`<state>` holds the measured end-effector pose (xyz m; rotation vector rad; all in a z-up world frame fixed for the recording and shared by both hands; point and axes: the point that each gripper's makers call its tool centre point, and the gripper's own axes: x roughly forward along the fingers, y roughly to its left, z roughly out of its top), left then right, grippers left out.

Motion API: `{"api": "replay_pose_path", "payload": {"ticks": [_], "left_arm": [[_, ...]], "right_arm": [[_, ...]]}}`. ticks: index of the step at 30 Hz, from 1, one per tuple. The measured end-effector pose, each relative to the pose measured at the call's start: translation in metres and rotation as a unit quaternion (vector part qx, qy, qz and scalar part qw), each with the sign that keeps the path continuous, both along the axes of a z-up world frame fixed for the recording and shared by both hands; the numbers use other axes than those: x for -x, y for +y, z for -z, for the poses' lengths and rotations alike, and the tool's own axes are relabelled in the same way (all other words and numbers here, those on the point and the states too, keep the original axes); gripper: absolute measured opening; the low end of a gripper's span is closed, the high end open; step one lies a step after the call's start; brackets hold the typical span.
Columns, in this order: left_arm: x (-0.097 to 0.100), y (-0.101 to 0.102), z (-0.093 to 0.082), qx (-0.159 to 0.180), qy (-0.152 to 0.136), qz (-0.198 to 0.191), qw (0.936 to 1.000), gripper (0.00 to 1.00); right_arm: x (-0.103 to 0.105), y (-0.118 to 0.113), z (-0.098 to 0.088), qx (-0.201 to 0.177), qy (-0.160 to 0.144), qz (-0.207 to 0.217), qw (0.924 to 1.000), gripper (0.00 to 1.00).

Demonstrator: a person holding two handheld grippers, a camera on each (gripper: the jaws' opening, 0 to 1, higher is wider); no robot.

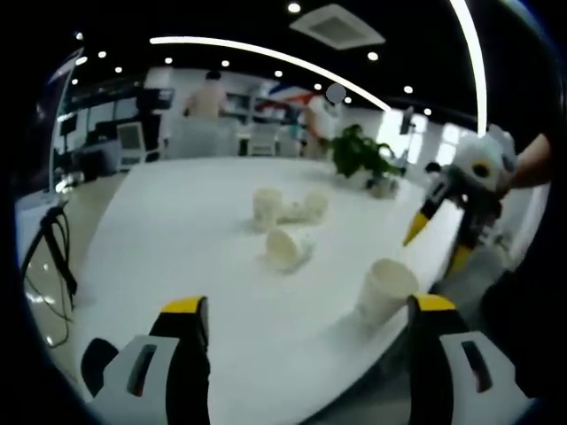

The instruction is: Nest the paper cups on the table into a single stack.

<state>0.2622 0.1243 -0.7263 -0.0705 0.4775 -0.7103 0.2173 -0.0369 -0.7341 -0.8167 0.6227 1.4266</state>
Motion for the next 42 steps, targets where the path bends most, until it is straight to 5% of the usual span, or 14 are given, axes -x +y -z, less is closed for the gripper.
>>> {"api": "replay_pose_path", "payload": {"ticks": [6,13,19,25,32,38,42], "left_arm": [[-0.001,-0.003,-0.001,-0.002,0.0,0.009,1.0,0.92],[-0.004,-0.005,-0.005,-0.006,-0.005,0.018,0.9998,0.92],[-0.005,-0.009,-0.006,-0.005,-0.006,0.023,0.9997,0.92],[-0.003,-0.012,-0.007,-0.005,-0.005,0.029,0.9995,0.92],[-0.003,-0.011,-0.008,-0.006,-0.005,0.031,0.9995,0.92],[-0.005,-0.012,-0.008,-0.007,-0.006,0.035,0.9993,0.92],[-0.005,-0.015,-0.007,-0.007,-0.004,0.04,0.9992,0.92]], "right_arm": [[-0.011,-0.011,-0.007,-0.028,-0.004,0.068,0.9973,0.45],[-0.031,-0.031,-0.014,-0.069,-0.009,0.162,0.9844,0.5],[-0.041,-0.052,-0.018,-0.074,-0.036,0.202,0.9759,0.55],[-0.056,-0.072,-0.032,-0.113,-0.062,0.278,0.952,0.69],[-0.072,-0.09,-0.037,-0.155,-0.056,0.353,0.9208,0.75],[-0.087,-0.107,-0.044,-0.212,-0.038,0.429,0.8772,0.82],[-0.097,-0.123,-0.049,-0.251,-0.024,0.483,0.8383,0.92]]}}
